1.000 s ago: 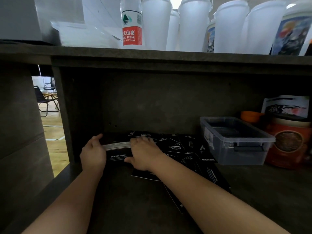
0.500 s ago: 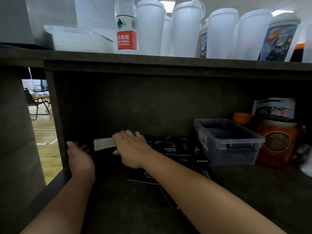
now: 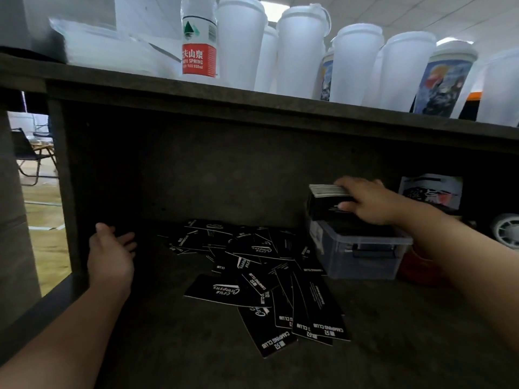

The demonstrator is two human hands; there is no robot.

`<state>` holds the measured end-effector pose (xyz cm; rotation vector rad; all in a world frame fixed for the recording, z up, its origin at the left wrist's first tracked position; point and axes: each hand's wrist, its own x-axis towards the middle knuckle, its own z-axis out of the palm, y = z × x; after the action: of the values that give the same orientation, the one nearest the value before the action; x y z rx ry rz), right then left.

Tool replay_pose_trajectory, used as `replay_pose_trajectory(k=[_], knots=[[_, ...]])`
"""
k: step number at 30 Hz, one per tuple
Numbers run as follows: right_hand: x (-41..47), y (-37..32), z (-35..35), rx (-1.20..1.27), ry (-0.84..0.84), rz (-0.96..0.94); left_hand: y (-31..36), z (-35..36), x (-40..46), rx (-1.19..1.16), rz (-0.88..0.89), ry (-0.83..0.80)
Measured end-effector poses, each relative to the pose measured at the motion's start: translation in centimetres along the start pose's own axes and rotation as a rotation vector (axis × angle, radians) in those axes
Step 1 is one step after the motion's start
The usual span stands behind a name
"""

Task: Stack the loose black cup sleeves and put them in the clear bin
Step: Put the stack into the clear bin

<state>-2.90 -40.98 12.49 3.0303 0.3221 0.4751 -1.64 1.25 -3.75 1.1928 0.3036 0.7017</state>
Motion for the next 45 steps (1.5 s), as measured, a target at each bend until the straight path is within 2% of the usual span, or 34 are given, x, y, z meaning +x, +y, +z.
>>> replay_pose_trajectory(k=[8, 12, 20, 22, 28, 32, 36, 39, 41, 44, 45], knots=[[0.1, 5.2, 0.5, 0.224, -0.195, 0.097, -0.4, -0.1, 0.0, 0.092, 0.034, 0.003], [0.7, 5.1, 2.4, 0.079, -0.378, 0.072, -0.5, -0.1, 0.1, 0.145, 0.049, 0.001], [3.0, 4.3, 4.8, -0.027, -0.664, 0.113, -0.3, -0.2, -0.1, 0.153, 0.047, -0.002], [3.7, 4.2, 5.4, -0.097, -0.692, 0.087, -0.2, -0.2, -0.2, 0.149, 0.047, -0.007], [5.1, 5.3, 7.5, 0.021, -0.485, 0.104, -0.3, -0.2, -0.1, 0.152, 0.047, 0.001], [5.5, 5.0, 8.2, -0.106, -0.292, 0.039, -0.3, -0.2, 0.0, 0.167, 0.044, -0.006], [5.5, 4.5, 7.9, -0.097, -0.348, 0.11, -0.5, -0.2, 0.3, 0.18, 0.041, 0.003], [5.1, 3.9, 6.8, 0.078, -0.384, 0.212, -0.5, -0.2, 0.3, 0.176, 0.041, 0.004], [4.5, 2.9, 5.1, 0.301, -0.204, 0.222, -0.5, -0.2, 0.4, 0.184, 0.048, -0.003], [2.6, -0.5, 2.3, 0.839, 0.357, 0.207, -0.5, 0.0, 0.4, 0.222, 0.056, -0.009], [1.8, -2.1, 1.7, 0.941, 0.513, 0.187, -0.5, 0.1, 0.3, 0.246, 0.065, -0.01]])
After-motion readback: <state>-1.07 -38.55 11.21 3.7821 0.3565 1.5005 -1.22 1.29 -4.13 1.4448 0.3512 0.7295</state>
